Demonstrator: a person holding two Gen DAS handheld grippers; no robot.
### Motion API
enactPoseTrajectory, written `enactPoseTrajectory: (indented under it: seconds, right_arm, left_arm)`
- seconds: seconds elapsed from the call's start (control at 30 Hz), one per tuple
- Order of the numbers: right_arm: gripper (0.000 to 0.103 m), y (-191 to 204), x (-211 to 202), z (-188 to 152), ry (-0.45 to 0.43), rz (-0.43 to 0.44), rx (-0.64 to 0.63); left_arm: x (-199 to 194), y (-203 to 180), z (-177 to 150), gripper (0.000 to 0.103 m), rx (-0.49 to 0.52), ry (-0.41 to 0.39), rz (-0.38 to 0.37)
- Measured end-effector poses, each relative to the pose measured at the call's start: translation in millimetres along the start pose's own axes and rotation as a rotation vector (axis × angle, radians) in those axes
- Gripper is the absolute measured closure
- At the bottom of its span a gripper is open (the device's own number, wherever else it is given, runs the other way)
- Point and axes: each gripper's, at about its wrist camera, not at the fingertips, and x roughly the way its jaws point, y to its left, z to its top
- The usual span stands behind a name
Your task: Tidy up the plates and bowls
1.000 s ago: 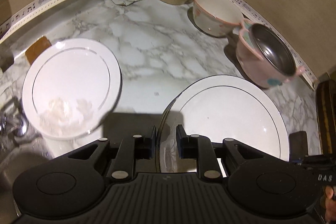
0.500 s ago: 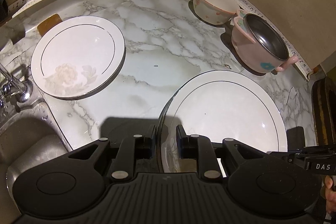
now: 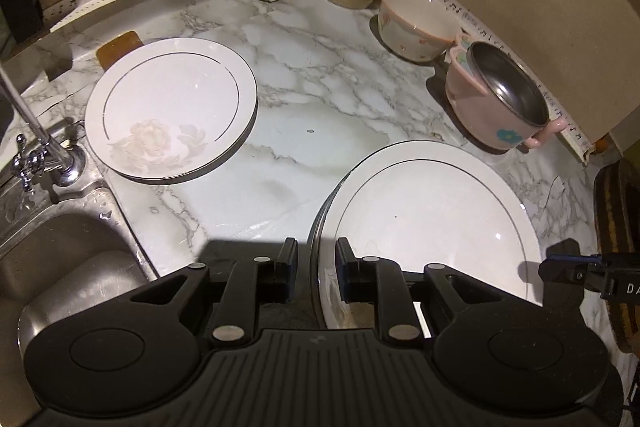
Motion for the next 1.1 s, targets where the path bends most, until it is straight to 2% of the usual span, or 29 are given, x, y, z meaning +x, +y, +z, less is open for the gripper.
enactPoseTrajectory:
  seconds: [0.17,0.43,0.5,0.77,0.83,0.9,0.97,1.1]
  right_arm:
    - [0.070,13,-7,5,-0.015,0.012,-0.055]
    - [0.062,40,-13,12,-0.045,0.038,-0.156]
    - [0.056,49,-15,14,-0.055,0.043,-0.176]
    - [0.049,77,-15,19,-0.075,0.083,-0.260]
    - [0.049,83,-15,20,-0.076,0.094,-0.277]
    - [0.049,89,-15,21,-0.076,0.103,-0.297]
    - [0.046,94,-14,22,-0.078,0.109,-0.314]
    - [0.033,106,-14,27,-0.104,0.120,-0.351]
  left_arm:
    - [-12,-1,-6,0.084,-0.016,-0.021,-0.001]
    - [-30,-1,-13,0.082,-0.039,-0.058,0.035]
    - [-36,-2,-15,0.082,-0.035,-0.073,0.049]
    - [-55,-1,-22,0.079,-0.050,-0.118,0.067]
    - [-60,0,-24,0.072,-0.049,-0.133,0.073]
    - [-66,0,-25,0.050,-0.047,-0.158,0.086]
    - [-73,0,-27,0.041,-0.040,-0.194,0.100]
    - [-82,2,-27,0.040,-0.036,-0.222,0.124]
